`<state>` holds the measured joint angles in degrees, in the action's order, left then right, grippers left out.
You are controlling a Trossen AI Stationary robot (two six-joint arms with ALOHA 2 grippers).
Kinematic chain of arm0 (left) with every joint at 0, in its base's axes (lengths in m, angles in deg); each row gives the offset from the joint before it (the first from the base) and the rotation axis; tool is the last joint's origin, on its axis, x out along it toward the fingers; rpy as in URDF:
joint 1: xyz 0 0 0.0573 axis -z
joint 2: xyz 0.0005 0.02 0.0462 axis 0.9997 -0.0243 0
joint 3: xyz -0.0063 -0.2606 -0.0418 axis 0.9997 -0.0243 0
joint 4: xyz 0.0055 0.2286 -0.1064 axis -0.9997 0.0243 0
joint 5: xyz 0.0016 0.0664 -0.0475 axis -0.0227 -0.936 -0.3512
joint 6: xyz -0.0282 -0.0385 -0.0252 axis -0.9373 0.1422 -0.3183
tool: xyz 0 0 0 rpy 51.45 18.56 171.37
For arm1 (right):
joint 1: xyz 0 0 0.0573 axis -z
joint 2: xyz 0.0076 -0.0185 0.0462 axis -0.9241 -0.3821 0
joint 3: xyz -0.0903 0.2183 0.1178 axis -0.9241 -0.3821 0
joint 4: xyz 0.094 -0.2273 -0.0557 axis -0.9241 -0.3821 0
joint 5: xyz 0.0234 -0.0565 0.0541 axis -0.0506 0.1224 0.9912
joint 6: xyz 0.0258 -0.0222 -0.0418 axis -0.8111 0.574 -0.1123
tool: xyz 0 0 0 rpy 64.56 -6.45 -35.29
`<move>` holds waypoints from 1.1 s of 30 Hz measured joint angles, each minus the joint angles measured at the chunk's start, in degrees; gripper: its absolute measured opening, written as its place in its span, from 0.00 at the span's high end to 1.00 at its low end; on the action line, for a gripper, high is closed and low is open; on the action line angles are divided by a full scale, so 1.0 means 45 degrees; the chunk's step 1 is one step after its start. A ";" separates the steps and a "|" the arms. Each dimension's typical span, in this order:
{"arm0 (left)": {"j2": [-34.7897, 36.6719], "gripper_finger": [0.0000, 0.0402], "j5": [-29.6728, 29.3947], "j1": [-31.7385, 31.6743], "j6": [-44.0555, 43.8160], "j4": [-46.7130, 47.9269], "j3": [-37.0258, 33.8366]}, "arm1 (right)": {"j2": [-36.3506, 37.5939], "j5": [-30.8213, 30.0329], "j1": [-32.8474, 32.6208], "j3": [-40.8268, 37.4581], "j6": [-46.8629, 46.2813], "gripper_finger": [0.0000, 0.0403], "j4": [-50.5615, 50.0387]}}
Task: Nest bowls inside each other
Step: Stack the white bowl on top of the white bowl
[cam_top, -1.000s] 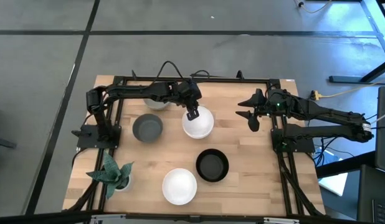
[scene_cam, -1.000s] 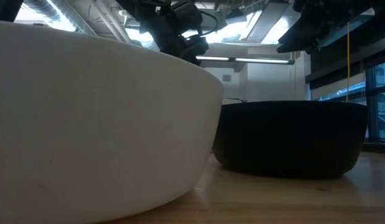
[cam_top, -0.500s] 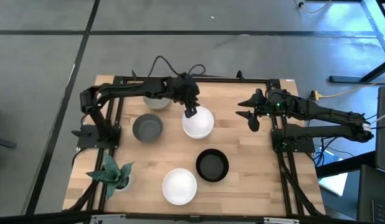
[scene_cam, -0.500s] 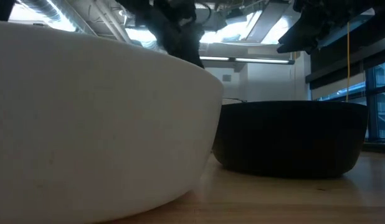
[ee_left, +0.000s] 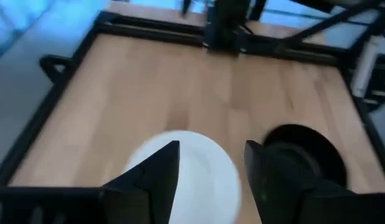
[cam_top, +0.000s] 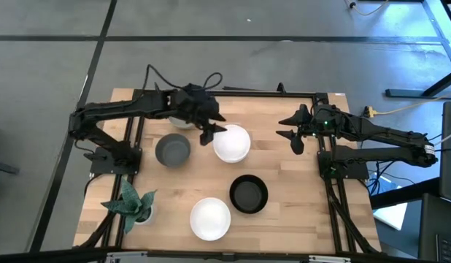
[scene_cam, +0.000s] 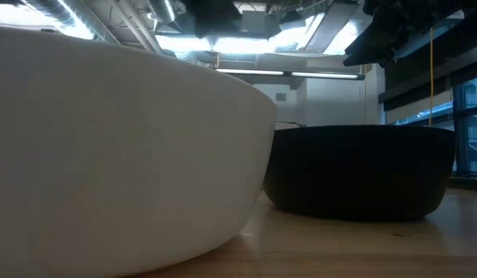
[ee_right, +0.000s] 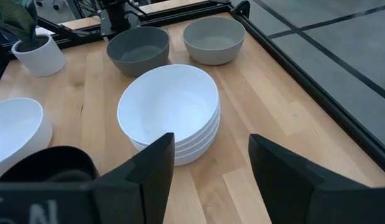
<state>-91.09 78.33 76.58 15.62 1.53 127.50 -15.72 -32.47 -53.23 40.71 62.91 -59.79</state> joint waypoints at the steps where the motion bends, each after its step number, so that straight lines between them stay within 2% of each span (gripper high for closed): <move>1: 0.0120 0.57 0.0000 0.0223 -0.0011 0.0377 -0.0002 | 0.0000 0.0000 0.0000 0.0000 0.0002 0.49 0.0002; 7: 0.0014 0.57 -0.0026 0.2026 -0.0415 0.1993 -0.0013 | 0.0000 0.0000 0.0000 0.0000 -0.0008 0.49 0.0012; 15: -0.1126 0.57 -0.1407 0.4286 -0.1109 0.3816 -0.0024 | 0.0000 0.0002 0.0000 0.0000 -0.0022 0.49 0.0082; 24: -0.3062 0.57 -0.1452 0.5910 -0.2238 0.3795 -0.0024 | 0.0000 0.0101 -0.0008 0.0000 0.0005 0.49 0.0134; 33: -0.4789 0.57 -0.0694 0.6696 -0.3645 0.3143 -0.0024 | 0.0000 0.0121 -0.0005 0.0000 0.0066 0.49 0.0129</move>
<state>-112.63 75.21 106.71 -0.78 15.67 127.39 -15.72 -31.92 -53.25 40.71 63.21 -59.21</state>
